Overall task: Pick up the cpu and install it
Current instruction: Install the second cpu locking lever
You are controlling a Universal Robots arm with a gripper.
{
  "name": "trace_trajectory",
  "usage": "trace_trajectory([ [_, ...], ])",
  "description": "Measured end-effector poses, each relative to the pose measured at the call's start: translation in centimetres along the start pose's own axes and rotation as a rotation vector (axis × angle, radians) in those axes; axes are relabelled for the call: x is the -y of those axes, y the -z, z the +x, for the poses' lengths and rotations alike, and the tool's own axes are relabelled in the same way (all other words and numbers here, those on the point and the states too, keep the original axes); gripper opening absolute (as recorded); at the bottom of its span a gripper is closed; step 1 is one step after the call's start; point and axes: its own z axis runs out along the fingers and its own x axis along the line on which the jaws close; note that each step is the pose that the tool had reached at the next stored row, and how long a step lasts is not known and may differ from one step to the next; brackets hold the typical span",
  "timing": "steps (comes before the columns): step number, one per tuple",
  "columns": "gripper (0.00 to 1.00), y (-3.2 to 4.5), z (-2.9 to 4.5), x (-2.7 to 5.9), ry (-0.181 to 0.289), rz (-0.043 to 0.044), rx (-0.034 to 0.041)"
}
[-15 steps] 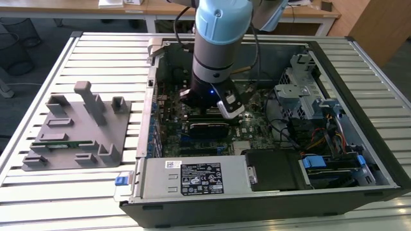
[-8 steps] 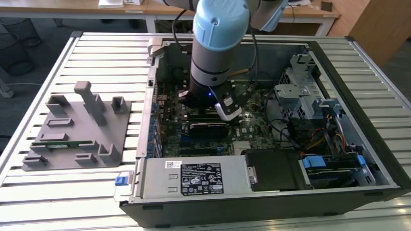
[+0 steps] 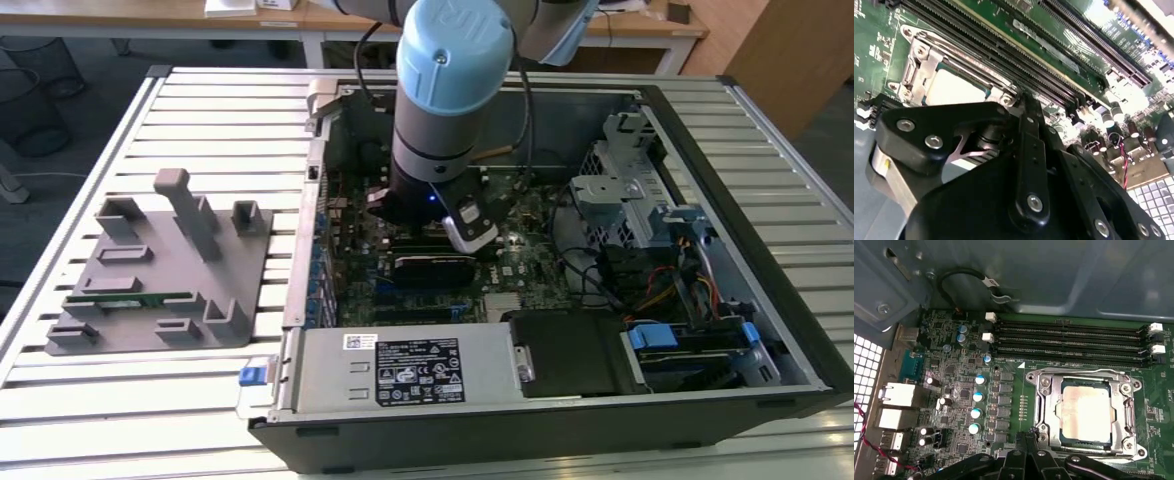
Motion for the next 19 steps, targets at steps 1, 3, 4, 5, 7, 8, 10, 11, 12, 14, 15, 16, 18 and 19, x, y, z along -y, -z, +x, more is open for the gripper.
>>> trace_trajectory([
  [1, 0.11, -0.02, 0.00, 0.01, 0.000, -0.0017, 0.0000],
  [3, 0.11, -0.09, 0.00, 0.03, 0.000, -0.0062, 0.0003],
  [4, 0.11, -0.14, -0.01, 0.04, 0.000, -0.0075, 0.0004],
  [5, 0.11, -0.20, -0.02, 0.05, 0.001, -0.0088, 0.0008],
  [7, 0.11, -0.21, -0.01, 0.06, 0.001, -0.0083, 0.0004],
  [8, 0.11, -0.20, -0.01, 0.07, 0.001, -0.0081, 0.0003],
  [10, 0.11, 0.00, 0.00, 0.01, 0.000, -0.0078, 0.0002],
  [11, 0.11, 0.19, 0.00, -0.05, 0.000, -0.0080, 0.0003],
  [12, 0.11, 0.48, 0.01, -0.13, 0.000, -0.0079, 0.0002],
  [14, 0.11, 1.14, 0.04, -0.32, 0.000, -0.0081, 0.0003],
  [15, 0.11, 1.45, 0.05, -0.42, 0.001, -0.0081, 0.0003],
  [16, 0.11, 1.69, 0.05, -0.49, 0.001, -0.0081, 0.0003],
  [18, 0.11, 2.08, 0.07, -0.61, 0.001, -0.0081, 0.0003],
  [19, 0.11, 2.27, 0.08, -0.66, 0.001, -0.0080, 0.0003],
])
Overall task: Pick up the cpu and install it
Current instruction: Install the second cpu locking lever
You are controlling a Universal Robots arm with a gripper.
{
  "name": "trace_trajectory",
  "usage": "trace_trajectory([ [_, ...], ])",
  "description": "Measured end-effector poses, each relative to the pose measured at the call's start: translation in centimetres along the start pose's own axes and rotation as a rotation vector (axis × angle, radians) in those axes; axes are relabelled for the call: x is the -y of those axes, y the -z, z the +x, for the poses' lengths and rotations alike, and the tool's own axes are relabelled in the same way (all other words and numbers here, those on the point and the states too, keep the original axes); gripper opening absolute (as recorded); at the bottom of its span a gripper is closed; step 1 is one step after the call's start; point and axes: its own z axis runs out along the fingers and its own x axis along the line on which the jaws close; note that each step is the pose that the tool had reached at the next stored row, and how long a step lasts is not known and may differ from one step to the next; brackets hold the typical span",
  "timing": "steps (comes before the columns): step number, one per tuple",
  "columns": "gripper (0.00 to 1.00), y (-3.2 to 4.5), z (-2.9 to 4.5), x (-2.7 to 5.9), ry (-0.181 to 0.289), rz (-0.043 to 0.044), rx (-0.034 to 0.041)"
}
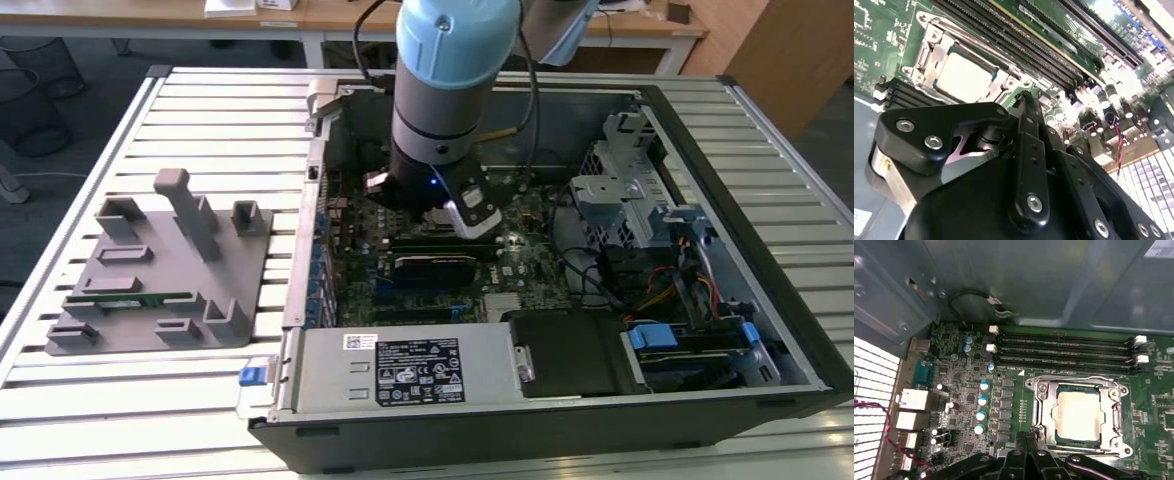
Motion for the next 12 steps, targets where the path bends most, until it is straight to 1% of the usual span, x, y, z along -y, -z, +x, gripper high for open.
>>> trace_trajectory([
  [4, 0.11, 0.55, 0.02, -0.17, 0.000, -0.0002, 0.0001],
  [12, 0.11, 1.92, 0.06, -0.57, 0.000, -0.0023, 0.0001],
])
